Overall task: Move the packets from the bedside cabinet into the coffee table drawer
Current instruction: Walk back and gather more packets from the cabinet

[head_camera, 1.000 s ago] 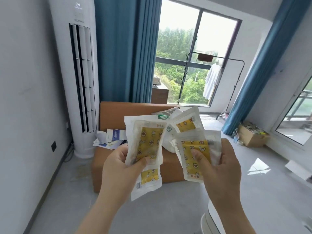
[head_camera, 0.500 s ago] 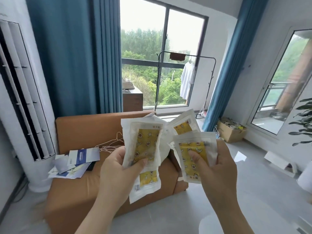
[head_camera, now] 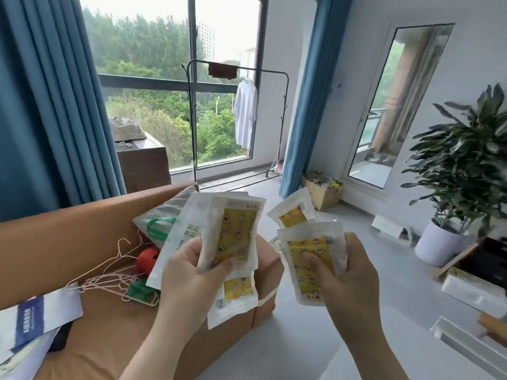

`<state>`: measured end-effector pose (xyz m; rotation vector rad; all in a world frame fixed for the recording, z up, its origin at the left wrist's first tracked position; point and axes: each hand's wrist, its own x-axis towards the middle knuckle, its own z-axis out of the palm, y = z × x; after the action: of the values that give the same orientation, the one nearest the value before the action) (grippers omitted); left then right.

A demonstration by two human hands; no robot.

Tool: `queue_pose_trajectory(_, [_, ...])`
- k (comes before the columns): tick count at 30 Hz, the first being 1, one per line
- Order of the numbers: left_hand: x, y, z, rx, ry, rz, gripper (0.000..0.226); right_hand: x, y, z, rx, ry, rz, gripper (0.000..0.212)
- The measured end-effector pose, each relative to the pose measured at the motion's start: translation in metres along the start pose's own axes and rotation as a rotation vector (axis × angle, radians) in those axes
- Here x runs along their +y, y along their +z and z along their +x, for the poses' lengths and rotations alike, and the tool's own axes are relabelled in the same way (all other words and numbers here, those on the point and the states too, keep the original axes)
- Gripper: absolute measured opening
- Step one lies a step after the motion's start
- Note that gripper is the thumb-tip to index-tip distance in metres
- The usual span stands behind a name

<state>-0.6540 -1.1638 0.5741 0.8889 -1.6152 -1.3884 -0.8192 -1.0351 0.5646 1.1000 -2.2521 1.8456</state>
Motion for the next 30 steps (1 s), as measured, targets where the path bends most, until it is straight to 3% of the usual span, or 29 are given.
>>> queue_pose_trajectory(8, [-0.05,0.055,0.114,-0.211,-0.116,0.075,0.026,0.068,0.024,0.055,0.065,0.219,-0.09,0.021])
queue_pose_trajectory(12, [-0.083,0.099,0.154,-0.31,-0.171,0.144,0.016,0.118,0.022,0.082,0.081,0.324,-0.166,0.021])
queue_pose_trajectory(17, [-0.112,0.17,0.202,-0.421,-0.22,0.261,0.035,0.18,0.008,0.121,0.083,0.422,-0.237,0.024])
queue_pose_trajectory(22, [-0.136,0.237,0.241,-0.506,-0.236,0.337,0.013,0.231,-0.016,0.16,0.086,0.549,-0.307,0.024])
queue_pose_trajectory(30, [-0.168,0.346,0.321,-0.656,-0.265,0.379,0.012,0.307,-0.039,0.232,0.143,0.691,-0.387,0.027])
